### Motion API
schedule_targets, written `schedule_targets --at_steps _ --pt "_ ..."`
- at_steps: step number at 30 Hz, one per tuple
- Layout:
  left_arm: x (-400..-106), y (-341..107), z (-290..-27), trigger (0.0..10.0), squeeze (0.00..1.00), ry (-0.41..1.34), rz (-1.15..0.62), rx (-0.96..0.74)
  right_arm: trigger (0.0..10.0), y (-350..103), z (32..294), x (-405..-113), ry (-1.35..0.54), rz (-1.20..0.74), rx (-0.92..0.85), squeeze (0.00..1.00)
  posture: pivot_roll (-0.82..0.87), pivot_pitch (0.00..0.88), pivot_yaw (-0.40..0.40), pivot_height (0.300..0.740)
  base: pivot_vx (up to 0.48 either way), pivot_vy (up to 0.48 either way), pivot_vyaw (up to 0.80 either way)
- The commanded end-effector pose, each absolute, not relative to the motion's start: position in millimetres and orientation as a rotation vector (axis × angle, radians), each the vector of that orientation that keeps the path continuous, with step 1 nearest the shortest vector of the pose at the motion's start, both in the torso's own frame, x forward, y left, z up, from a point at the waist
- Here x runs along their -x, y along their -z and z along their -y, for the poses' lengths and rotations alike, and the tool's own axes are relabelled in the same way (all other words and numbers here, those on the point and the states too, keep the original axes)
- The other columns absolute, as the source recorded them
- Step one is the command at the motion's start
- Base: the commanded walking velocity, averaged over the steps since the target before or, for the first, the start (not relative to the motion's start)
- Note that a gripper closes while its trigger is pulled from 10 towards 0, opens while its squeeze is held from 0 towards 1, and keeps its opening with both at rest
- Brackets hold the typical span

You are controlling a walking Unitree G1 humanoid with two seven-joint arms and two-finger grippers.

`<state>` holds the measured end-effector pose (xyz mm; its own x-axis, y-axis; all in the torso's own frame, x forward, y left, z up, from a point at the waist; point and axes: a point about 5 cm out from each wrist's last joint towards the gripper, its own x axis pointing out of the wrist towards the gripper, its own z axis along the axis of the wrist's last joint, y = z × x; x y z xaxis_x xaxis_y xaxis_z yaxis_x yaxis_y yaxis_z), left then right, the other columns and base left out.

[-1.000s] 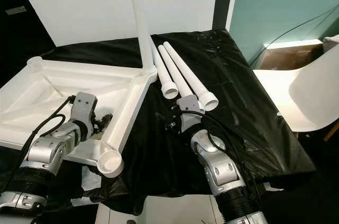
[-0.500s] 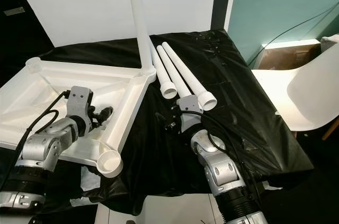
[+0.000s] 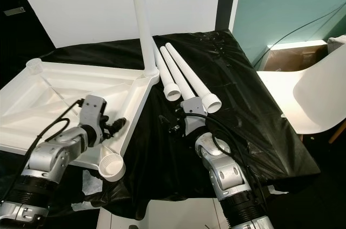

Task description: Building children table

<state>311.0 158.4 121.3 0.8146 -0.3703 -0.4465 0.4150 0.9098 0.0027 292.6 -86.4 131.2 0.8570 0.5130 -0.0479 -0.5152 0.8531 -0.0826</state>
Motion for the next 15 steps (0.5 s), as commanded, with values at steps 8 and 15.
schedule_targets --at_steps 8,15 --pt "-305 -86 -131 0.0 0.0 0.521 -0.629 -0.098 10.0 -131 88 -294 -0.532 -0.019 0.1 0.0 -0.04 0.0 0.064 0.74 0.0 0.0 0.0" --pt "-330 -94 -121 0.0 0.0 0.349 -0.572 0.051 10.0 -131 85 -293 -0.544 -0.019 0.102 0.0 -0.05 0.0 0.061 0.74 0.0 0.0 0.0"
